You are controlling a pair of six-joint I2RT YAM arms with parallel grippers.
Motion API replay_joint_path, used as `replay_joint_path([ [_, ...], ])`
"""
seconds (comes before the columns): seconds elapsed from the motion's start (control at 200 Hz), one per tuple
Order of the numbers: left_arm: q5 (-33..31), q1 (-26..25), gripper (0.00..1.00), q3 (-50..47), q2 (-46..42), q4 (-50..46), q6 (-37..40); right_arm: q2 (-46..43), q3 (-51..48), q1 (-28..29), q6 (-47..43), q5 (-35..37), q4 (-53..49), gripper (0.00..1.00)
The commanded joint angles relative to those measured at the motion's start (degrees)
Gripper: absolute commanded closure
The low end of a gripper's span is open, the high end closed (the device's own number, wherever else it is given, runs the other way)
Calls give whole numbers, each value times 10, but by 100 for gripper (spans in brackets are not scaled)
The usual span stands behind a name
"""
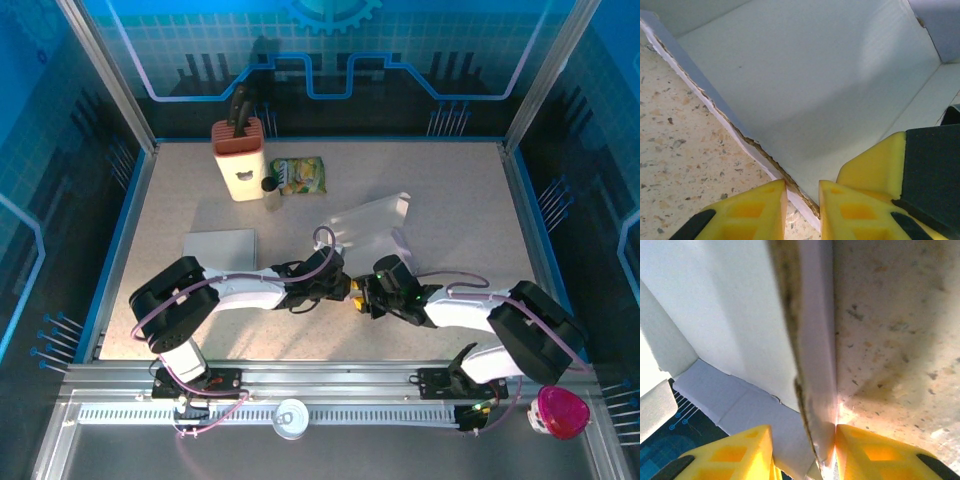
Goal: Fold the paper box
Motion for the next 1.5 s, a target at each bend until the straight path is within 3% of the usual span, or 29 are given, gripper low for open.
replay_joint_path([
  [0.0,17,0,77,-16,-18,2,12,-27,-1,8,87,23,9,60],
  [0.155,4,8,76,-25,-38,-20,18,-76,11,7,31,15,-82,45],
  [0.29,-3,20,75,-27,-54,-43,33,-148,38,-1,-112,26,-234,33],
  [0.495,-17,50,73,-25,-72,-85,56,-269,93,-40,-379,95,-438,31],
  [0.705,-25,84,71,-19,-92,-111,87,-358,116,-172,-651,71,-441,35],
  [0.88,-36,85,55,-17,-181,-149,89,-271,228,-263,-846,63,-483,39],
  [1.051,-24,119,44,25,-218,-217,113,-136,338,-289,-947,50,-503,35],
  [1.191,26,157,41,83,-183,-252,149,-54,408,-292,-990,46,-517,37],
  [1.321,37,162,40,160,-123,-299,185,13,468,-293,-1032,48,-547,46],
  [1.491,51,165,40,212,-73,-321,208,64,510,-291,-1074,39,-571,51],
])
